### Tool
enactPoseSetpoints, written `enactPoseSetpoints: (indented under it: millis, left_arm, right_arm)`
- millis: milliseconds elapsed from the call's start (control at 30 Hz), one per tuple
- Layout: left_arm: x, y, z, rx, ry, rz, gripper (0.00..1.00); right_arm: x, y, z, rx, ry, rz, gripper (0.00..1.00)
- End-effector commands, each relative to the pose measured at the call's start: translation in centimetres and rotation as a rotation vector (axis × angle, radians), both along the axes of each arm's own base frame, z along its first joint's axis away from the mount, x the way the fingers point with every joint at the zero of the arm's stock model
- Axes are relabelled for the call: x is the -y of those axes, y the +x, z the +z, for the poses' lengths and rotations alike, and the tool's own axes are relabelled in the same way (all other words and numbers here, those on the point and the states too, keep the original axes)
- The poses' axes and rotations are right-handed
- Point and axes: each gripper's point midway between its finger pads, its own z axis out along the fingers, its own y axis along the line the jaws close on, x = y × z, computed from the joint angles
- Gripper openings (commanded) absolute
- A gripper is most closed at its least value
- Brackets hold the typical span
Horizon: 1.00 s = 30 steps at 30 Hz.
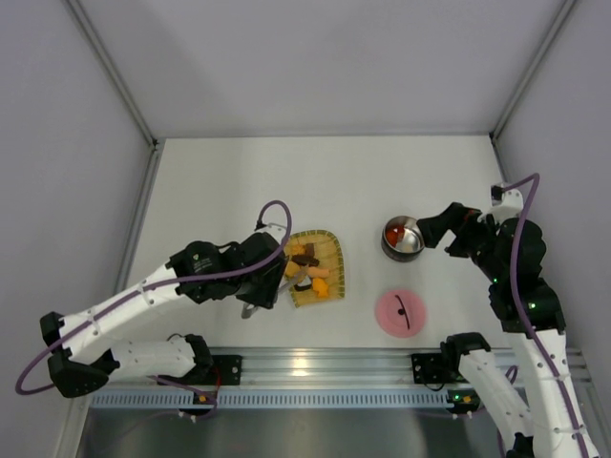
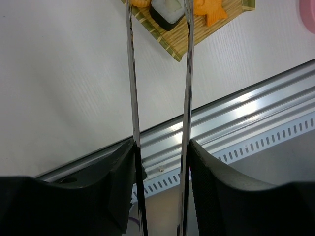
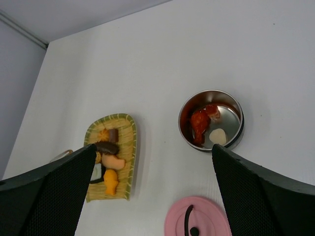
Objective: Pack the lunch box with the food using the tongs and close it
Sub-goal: Pick up the fake food from the plate.
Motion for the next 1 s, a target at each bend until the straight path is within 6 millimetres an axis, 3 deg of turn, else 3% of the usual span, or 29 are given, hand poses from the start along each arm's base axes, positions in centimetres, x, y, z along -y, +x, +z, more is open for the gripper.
enactPoseSetpoints:
  millis: [0,367,967]
  left_arm:
    - [-0.8,-1.1,-0.7,-0.044,0.014,-0.007,0.5]
    - [-0.2,-1.8,-2.4,-0.094,0.019,-0.051,0.5]
    - [1.5,0.0,-3.5,-0.059,0.047,-0.058,0.5]
  right_arm:
    - [-0.1,0.6,0.9,0.04,0.017,0.0,1.0]
    - [0.1,0.6,0.5,0.033,0.01,-0.006,1.0]
    - [0.3,0.6,0.8,0.039,-0.004,-0.011,0.99]
